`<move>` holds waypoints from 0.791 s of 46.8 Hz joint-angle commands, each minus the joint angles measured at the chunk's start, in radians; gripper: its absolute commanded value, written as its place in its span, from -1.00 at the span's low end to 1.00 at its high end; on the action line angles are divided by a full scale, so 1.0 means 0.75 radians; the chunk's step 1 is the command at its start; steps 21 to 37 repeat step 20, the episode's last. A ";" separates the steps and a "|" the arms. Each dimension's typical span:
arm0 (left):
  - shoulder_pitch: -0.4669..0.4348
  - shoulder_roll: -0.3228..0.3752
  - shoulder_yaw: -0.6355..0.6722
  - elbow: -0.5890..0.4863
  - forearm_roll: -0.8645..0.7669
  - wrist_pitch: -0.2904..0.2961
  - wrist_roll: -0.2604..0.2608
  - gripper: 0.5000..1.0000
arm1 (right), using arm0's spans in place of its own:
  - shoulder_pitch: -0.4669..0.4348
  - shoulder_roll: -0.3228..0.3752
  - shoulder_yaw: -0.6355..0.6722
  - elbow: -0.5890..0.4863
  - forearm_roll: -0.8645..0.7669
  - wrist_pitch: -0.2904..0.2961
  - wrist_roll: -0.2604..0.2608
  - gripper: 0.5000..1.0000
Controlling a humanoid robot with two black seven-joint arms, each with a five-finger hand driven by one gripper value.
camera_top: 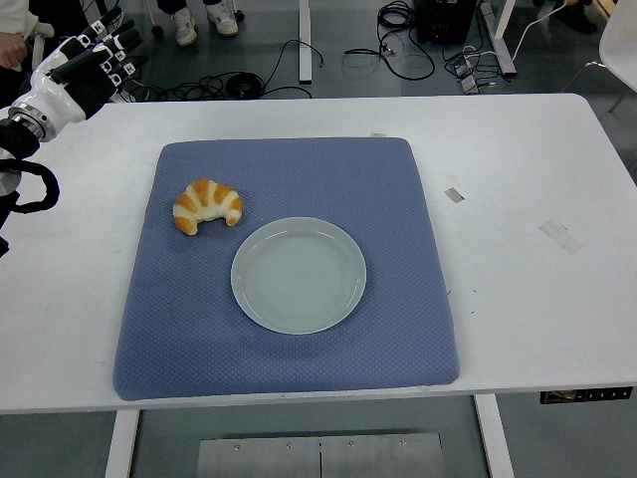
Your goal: Place the bread on the table
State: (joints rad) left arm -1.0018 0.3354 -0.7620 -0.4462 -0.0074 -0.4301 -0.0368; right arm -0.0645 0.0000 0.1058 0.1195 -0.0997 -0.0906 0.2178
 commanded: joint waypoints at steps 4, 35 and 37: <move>0.012 -0.026 -0.007 0.037 0.000 -0.001 0.000 0.93 | 0.000 0.000 0.000 0.000 0.000 0.000 0.000 1.00; 0.035 -0.042 -0.011 0.051 0.000 -0.001 -0.002 0.93 | 0.002 0.000 0.000 0.000 0.000 0.000 0.000 1.00; 0.035 -0.042 -0.011 0.051 0.000 -0.001 -0.002 0.93 | 0.002 0.000 0.000 0.000 0.000 0.000 0.000 1.00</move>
